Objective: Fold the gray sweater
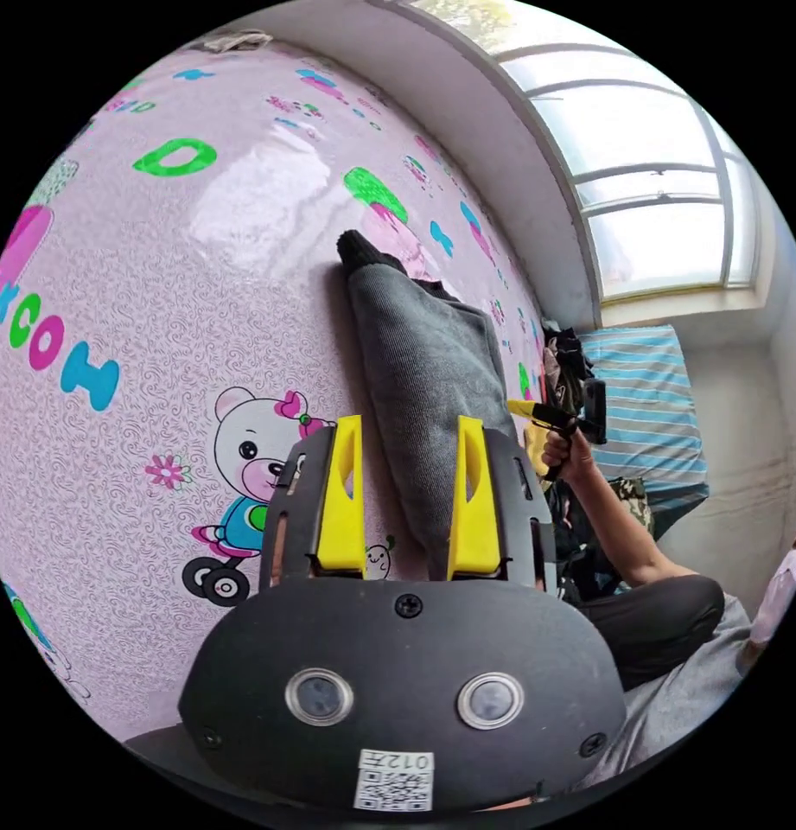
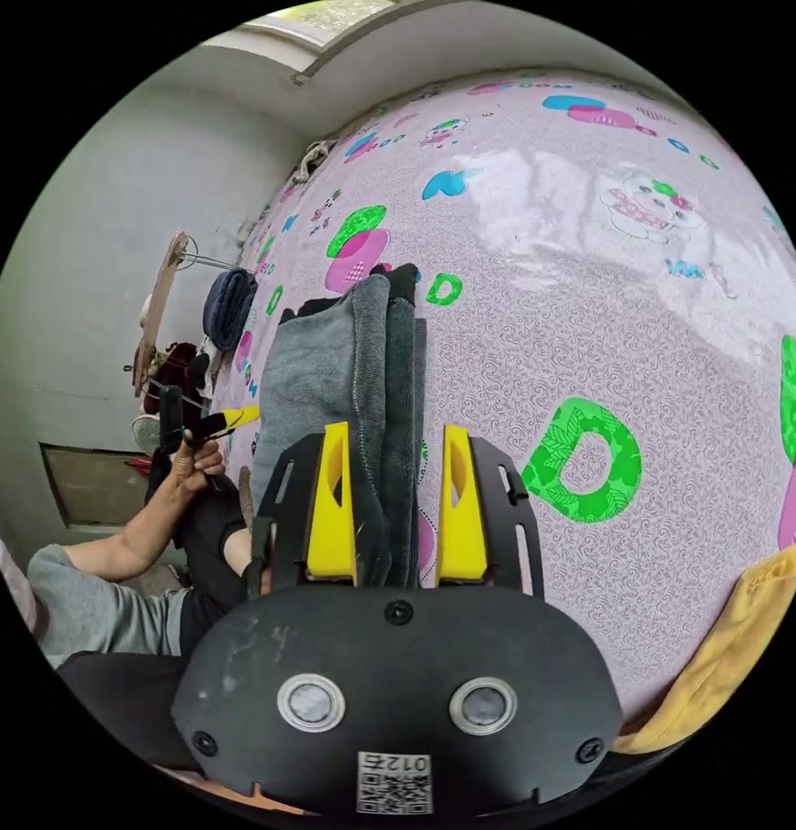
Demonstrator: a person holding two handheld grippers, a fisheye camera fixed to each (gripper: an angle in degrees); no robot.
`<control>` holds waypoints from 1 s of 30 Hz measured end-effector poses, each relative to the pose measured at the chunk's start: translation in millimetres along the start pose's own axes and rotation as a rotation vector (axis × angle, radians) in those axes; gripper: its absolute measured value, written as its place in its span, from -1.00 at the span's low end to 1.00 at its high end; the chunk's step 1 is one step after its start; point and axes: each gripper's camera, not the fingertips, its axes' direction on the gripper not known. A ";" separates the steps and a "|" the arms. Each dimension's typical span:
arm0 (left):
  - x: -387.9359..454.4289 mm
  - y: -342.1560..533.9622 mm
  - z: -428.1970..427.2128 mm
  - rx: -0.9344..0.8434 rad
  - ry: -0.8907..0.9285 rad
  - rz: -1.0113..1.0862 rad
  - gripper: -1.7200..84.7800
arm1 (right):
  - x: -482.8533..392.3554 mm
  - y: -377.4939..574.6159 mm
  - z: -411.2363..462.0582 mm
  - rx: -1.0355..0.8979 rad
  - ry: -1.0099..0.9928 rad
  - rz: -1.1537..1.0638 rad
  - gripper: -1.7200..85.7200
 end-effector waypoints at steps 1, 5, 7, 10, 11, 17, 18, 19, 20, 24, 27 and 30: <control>-6.5 -3.8 2.6 -0.007 0.072 -0.027 -0.62 | 13.6 -6.7 4.1 -0.012 -0.079 0.039 -0.58; -8.8 -19.0 24.1 -0.062 0.198 -0.078 -0.58 | 44.5 -28.7 22.1 -0.052 -0.221 0.114 -0.54; -5.6 -24.6 33.6 -0.077 0.232 -0.095 -0.58 | 56.5 -43.7 29.4 -0.054 -0.231 0.123 -0.56; 2.6 -34.1 39.5 -0.059 0.297 -0.112 -0.58 | 69.5 -64.4 38.9 -0.069 -0.245 0.115 -0.58; 7.7 -38.7 41.0 -0.057 0.315 -0.113 -0.58 | 71.5 -68.9 41.1 -0.073 -0.246 0.109 -0.59; 46.8 -56.3 42.6 -0.097 0.305 -0.077 -0.61 | 92.0 -115.8 74.6 -0.148 -0.279 0.042 -0.62; 50.8 -57.3 42.6 -0.099 0.305 -0.077 -0.61 | 98.1 -124.4 82.8 -0.166 -0.286 0.032 -0.63; 59.7 -58.7 42.8 -0.101 0.304 -0.073 -0.62 | 105.1 -132.3 90.7 -0.182 -0.296 0.024 -0.64; 69.1 -59.5 42.9 -0.100 0.304 -0.070 -0.63 | 109.1 -135.8 94.8 -0.190 -0.305 0.024 -0.64; 99.7 -61.2 44.0 -0.096 0.313 -0.055 -0.65 | 138.4 -154.4 129.3 -0.204 -0.396 0.044 -0.65; 126.7 -60.5 45.8 -0.087 0.317 -0.052 -0.67 | 153.5 -162.5 160.4 -0.197 -0.441 0.051 -0.68; 157.3 -58.9 48.0 -0.087 0.303 -0.070 -0.71 | 163.8 -166.8 182.8 -0.157 -0.392 0.025 -0.71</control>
